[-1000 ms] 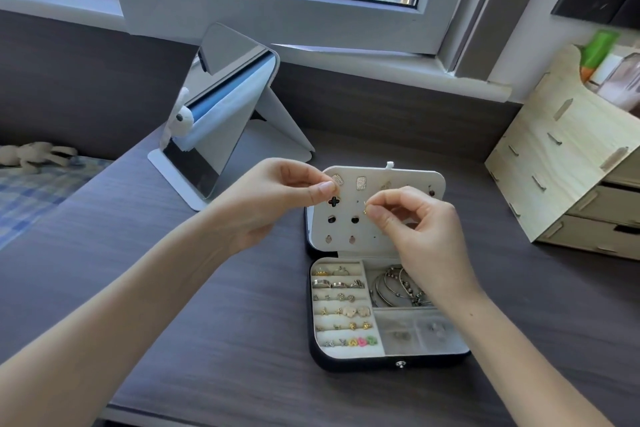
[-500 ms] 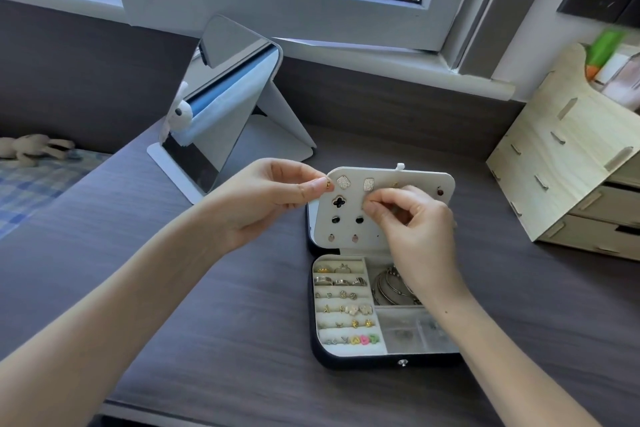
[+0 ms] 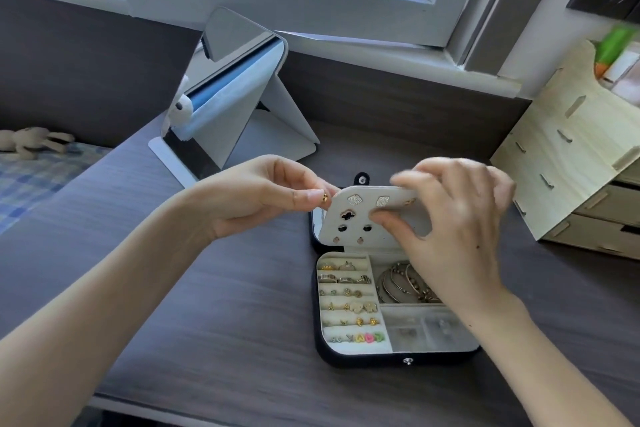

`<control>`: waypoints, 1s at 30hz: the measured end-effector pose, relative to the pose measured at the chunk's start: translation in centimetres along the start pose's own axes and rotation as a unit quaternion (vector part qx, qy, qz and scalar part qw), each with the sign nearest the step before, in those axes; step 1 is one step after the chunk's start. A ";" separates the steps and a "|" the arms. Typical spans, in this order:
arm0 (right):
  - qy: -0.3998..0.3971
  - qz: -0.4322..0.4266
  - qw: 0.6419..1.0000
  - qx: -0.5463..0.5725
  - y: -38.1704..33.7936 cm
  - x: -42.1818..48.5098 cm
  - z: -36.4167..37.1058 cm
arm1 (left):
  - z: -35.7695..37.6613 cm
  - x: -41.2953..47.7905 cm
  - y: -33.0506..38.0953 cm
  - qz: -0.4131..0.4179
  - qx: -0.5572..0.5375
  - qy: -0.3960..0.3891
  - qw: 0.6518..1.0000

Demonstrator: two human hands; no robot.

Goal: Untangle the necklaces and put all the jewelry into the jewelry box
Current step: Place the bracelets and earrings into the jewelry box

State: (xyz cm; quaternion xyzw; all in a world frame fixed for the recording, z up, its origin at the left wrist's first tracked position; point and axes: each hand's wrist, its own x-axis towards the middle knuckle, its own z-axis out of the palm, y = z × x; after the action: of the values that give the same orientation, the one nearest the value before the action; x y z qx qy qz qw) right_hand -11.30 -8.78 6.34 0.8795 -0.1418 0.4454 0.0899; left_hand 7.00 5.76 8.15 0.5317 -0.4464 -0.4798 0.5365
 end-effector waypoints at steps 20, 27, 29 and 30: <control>0.094 -0.084 0.991 0.045 0.7 -3.4 0.6 | 2.7 5.4 -1.5 -0.057 0.105 -0.099 0.988; 0.097 -0.078 0.991 0.047 0.8 -3.3 0.7 | 2.7 5.5 -1.5 -0.044 0.099 -0.110 0.988; 0.098 -0.077 0.991 0.046 0.7 -3.3 0.7 | 2.6 5.5 -1.5 -0.041 0.104 -0.113 0.987; 0.098 -0.076 0.991 0.046 0.7 -3.3 0.7 | 2.6 5.5 -1.5 -0.040 0.107 -0.112 0.987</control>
State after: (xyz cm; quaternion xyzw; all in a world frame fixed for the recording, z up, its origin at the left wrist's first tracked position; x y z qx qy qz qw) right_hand -12.90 -9.10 3.27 0.8430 -0.0442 0.5273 0.0966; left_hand 5.19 0.01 6.57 0.5468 -0.5308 -0.5065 0.4035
